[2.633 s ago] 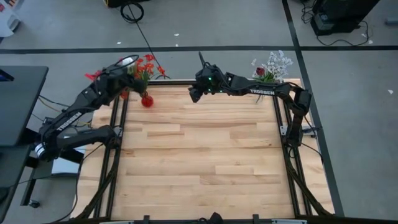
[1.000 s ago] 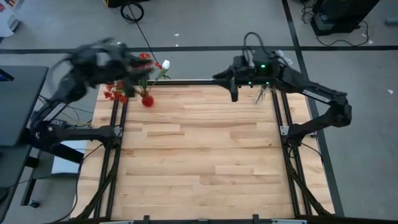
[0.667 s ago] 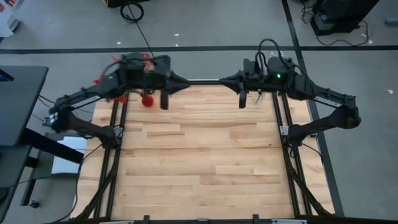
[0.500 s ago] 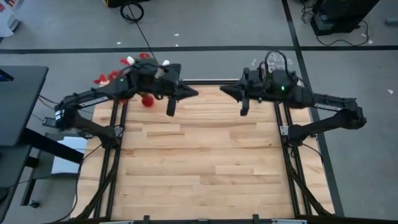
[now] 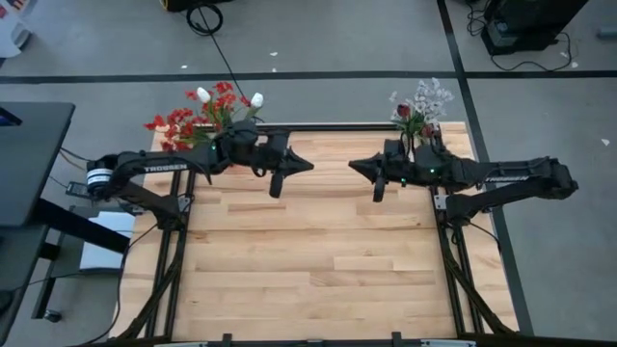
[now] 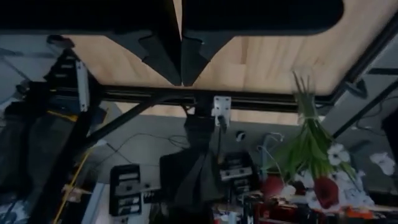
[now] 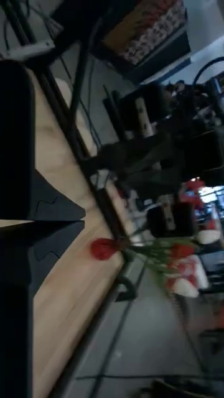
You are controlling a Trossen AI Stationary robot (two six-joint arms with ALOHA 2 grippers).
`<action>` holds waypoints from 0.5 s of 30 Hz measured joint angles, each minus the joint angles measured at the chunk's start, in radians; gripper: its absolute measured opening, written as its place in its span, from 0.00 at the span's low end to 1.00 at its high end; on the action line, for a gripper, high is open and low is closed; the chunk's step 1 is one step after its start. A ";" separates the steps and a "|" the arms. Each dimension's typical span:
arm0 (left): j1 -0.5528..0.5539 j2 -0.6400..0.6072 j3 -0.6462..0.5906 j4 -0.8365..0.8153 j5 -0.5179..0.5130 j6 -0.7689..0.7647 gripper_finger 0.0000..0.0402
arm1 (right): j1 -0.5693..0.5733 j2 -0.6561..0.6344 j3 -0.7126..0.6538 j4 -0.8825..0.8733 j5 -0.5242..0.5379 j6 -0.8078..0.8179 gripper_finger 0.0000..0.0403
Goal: Sort flowers into vase by color
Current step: Return to Home Position
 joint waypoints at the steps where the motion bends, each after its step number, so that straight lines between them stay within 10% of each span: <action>1: -0.001 -0.007 -0.015 0.009 0.000 -0.014 0.01 | 0.004 -0.001 -0.009 -0.002 -0.002 0.021 0.01; 15: -0.044 -0.123 -0.473 0.465 -0.098 -0.156 0.01 | 0.116 -0.098 -0.178 0.159 -0.063 -0.229 0.00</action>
